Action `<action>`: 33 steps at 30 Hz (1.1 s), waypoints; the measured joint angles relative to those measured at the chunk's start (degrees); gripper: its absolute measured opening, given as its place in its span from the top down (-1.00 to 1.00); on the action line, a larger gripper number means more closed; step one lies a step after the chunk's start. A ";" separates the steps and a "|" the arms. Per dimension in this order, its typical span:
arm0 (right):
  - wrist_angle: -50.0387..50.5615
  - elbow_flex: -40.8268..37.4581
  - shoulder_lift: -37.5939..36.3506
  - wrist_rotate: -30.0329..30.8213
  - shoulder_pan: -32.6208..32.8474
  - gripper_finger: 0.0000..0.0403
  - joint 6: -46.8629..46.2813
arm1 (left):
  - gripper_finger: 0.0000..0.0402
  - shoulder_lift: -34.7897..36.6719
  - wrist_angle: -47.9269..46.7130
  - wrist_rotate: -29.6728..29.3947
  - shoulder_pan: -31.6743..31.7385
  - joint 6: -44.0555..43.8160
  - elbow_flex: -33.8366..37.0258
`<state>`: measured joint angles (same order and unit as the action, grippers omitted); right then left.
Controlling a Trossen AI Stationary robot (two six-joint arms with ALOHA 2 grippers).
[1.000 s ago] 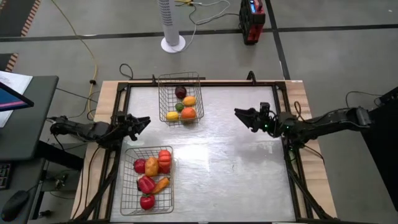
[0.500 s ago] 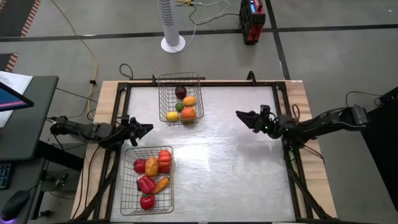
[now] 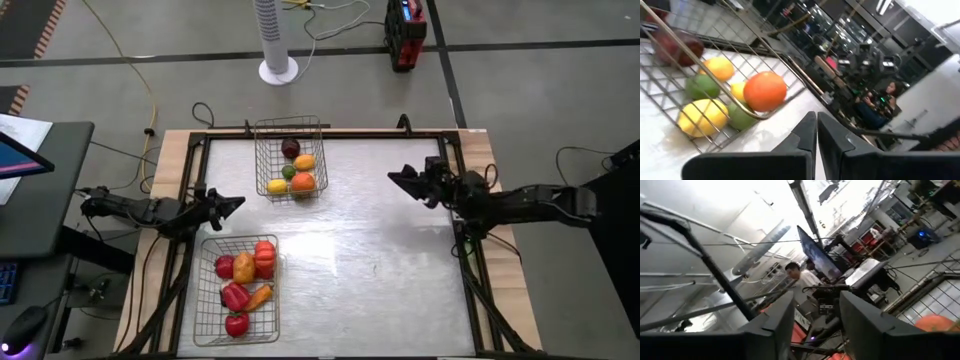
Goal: Sort produce into baskets
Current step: Return to Home Position
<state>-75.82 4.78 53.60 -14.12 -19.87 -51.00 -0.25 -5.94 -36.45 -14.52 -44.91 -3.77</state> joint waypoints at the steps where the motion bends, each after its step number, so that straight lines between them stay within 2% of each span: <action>1: 0.88 0.00 -1.10 -0.72 -0.12 0.15 0.25 | 0.99 0.00 0.03 -0.94 0.00 0.02 0.00; 7: 6.29 0.00 -8.88 -5.00 -0.18 0.44 1.77 | 0.99 0.00 0.11 -5.30 0.00 3.87 0.00; 12: 21.61 0.00 -17.62 -5.01 -0.18 0.57 4.74 | 1.00 0.00 0.14 -6.02 0.00 4.64 0.00; 21: 44.52 0.00 -32.31 -3.47 -0.66 0.62 10.66 | 1.00 0.00 -0.58 -6.46 0.00 5.39 -0.02; 28: 61.65 0.00 -44.44 -3.12 -2.97 0.63 12.53 | 1.00 0.00 -1.05 -12.06 -0.02 15.64 -0.08; 33: 74.21 0.02 -53.43 -3.09 -4.92 0.63 13.88 | 1.00 0.00 -1.11 -12.39 -0.02 22.27 -0.09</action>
<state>-1.61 4.79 0.16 -17.21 -24.79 -37.12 -0.25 -7.05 -48.85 -14.55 -22.64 -3.86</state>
